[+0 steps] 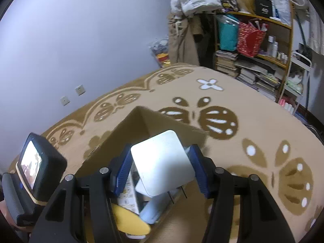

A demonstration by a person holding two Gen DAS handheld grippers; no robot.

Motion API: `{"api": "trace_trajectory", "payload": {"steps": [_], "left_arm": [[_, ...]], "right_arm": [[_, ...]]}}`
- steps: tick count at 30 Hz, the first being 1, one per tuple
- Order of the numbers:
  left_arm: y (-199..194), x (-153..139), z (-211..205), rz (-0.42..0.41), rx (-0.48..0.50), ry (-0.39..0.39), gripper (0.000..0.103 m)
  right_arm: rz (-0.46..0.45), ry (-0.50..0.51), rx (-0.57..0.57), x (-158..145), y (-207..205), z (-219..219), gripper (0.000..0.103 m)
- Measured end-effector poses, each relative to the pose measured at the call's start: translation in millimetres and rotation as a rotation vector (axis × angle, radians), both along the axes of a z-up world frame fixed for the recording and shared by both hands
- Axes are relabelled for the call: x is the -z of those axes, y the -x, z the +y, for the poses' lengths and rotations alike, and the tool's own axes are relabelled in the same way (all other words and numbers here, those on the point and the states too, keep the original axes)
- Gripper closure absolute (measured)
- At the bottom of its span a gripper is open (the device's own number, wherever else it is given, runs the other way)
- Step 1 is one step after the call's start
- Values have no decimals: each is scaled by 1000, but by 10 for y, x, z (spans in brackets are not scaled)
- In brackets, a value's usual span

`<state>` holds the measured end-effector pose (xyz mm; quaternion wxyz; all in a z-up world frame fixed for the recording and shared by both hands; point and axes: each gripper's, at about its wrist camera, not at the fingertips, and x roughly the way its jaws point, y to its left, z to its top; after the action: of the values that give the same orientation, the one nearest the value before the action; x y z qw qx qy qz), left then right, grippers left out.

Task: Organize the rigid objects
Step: 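Carry the white charger into the box and open the right tool, then move the right tool to the white power strip and grasp it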

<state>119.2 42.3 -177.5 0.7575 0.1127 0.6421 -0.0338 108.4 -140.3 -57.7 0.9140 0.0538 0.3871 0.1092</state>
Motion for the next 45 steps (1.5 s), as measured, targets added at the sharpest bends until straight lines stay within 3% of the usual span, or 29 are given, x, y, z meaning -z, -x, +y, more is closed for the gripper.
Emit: {"api": "trace_trajectory", "payload": {"steps": [14,19,24,31,33,35,41,45], "left_arm": [[1,3,17,5,-13,13,87],[-5,7,27,7,-19,21,87],[-3,7,29,8,-20,25,88],[-4,2,32,9,-20,22,87],[-2,2,31,10,-21,24,87],[-4,0,30,9,-20,24,87],[-5,6,29,9,-19,22,87],[-5,7,30,9,-19,21,87]], "right_arm": [[89,-11,-59,316,-28,280,42],[110,101,-62,384,-9,420,42],[136,102,-66,444,-34,439,42],[100,94,-41,324,-24,392,42],[92,86,-27,265,-26,345,36],[72,89,9,186,-21,258,19],[19,90,103,32,-17,-82,1],[1,102,182,24,-37,-374,0]]}}
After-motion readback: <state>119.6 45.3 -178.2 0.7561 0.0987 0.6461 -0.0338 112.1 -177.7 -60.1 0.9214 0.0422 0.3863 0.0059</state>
